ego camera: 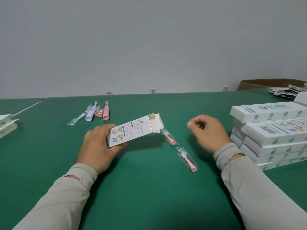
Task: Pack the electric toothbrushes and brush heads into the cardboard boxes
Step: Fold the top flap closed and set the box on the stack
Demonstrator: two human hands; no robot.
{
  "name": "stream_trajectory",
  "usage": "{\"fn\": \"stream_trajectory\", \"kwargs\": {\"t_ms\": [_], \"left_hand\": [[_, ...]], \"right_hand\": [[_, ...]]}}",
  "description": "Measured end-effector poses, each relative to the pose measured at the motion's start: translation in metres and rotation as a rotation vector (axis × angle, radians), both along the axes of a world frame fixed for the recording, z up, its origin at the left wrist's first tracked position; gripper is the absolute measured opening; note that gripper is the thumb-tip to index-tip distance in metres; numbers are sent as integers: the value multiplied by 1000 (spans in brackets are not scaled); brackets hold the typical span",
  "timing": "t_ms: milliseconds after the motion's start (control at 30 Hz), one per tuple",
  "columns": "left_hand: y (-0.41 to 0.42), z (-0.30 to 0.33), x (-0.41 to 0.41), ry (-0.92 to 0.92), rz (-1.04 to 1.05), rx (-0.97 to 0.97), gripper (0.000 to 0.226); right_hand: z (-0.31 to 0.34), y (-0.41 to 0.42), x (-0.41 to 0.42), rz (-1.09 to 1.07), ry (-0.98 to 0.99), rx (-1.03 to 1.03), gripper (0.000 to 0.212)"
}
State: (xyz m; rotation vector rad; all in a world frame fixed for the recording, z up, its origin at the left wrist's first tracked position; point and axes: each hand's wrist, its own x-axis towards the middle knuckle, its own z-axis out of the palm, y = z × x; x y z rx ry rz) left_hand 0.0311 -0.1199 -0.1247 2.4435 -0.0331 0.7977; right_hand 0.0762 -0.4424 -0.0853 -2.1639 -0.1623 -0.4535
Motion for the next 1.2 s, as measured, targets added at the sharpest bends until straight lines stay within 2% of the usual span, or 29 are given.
{"fn": "stream_trajectory", "kwargs": {"t_ms": [200, 300, 367, 433, 500, 567, 633, 667, 700, 800, 900, 1000, 1133, 1200], "left_hand": [[-1, 0, 3, 31, -5, 33, 49], [-1, 1, 1, 26, 11, 11, 49], [-2, 1, 1, 21, 8, 14, 50], [-2, 2, 1, 19, 6, 23, 50], [-1, 2, 0, 11, 13, 18, 50], [-1, 2, 0, 3, 18, 10, 49], [-2, 3, 0, -5, 11, 10, 48], [-2, 2, 1, -9, 7, 15, 47], [-1, 2, 2, -11, 5, 17, 47], [0, 2, 2, -9, -6, 18, 47], [0, 1, 4, -2, -16, 35, 47], [-4, 2, 0, 2, -24, 19, 48], [-5, 4, -1, 6, -36, 19, 49], [-4, 4, 0, 10, -42, 24, 49]], "right_hand": [[0, 12, -12, 7, 293, -464, 33], [12, 10, -22, 80, 442, -699, 52], [16, 9, -27, 143, 499, -799, 45], [16, 11, -29, 182, 469, -796, 29], [15, 15, -29, 211, 359, -656, 25], [13, 19, -28, 283, 231, -305, 24], [14, 25, -30, 403, 164, 106, 12], [13, 29, -30, 454, 161, 245, 9], [13, 32, -30, 490, 163, 340, 17], [9, 36, -28, 523, 141, 441, 35], [5, 35, -26, 535, 131, 490, 38], [3, 36, -28, 531, 141, 568, 34], [3, 40, -27, 431, 101, 640, 12], [4, 41, -26, 374, 67, 696, 12]]}}
